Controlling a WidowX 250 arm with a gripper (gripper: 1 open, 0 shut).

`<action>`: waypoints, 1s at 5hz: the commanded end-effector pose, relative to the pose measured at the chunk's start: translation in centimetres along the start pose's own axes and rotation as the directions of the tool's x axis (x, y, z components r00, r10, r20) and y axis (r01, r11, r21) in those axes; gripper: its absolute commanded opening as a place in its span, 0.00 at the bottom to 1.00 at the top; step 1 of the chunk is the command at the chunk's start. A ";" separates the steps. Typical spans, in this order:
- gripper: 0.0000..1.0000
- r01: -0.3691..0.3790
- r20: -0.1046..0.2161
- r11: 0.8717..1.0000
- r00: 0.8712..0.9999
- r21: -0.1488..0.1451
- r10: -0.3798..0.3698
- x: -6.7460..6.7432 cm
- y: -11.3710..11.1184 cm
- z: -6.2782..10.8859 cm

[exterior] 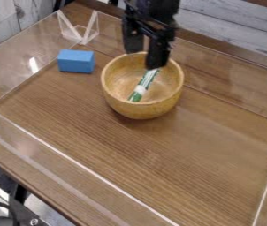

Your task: Put the blue block in the brown bowl

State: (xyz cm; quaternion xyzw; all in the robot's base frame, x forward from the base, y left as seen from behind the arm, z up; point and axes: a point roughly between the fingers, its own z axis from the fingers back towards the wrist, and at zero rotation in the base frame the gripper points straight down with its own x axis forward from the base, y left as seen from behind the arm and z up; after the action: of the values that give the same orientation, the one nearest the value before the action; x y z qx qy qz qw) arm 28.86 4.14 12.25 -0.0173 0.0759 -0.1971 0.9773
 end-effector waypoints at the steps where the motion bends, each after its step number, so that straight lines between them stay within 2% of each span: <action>1: 1.00 0.164 0.037 0.985 0.985 0.057 -0.166 -0.3 2.9 1.7; 2: 1.00 0.297 0.019 0.952 0.954 0.077 -0.299 -0.1 4.4 1.5; 3: 1.00 0.382 0.005 0.920 0.923 0.091 -0.384 0.2 5.8 1.2; 5: 1.00 0.503 -0.013 0.857 0.863 0.107 -0.505 1.1 8.2 0.5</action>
State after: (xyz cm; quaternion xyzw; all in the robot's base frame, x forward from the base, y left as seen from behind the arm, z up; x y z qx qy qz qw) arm 32.26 10.74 9.98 -0.0120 0.0771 -0.4506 0.8893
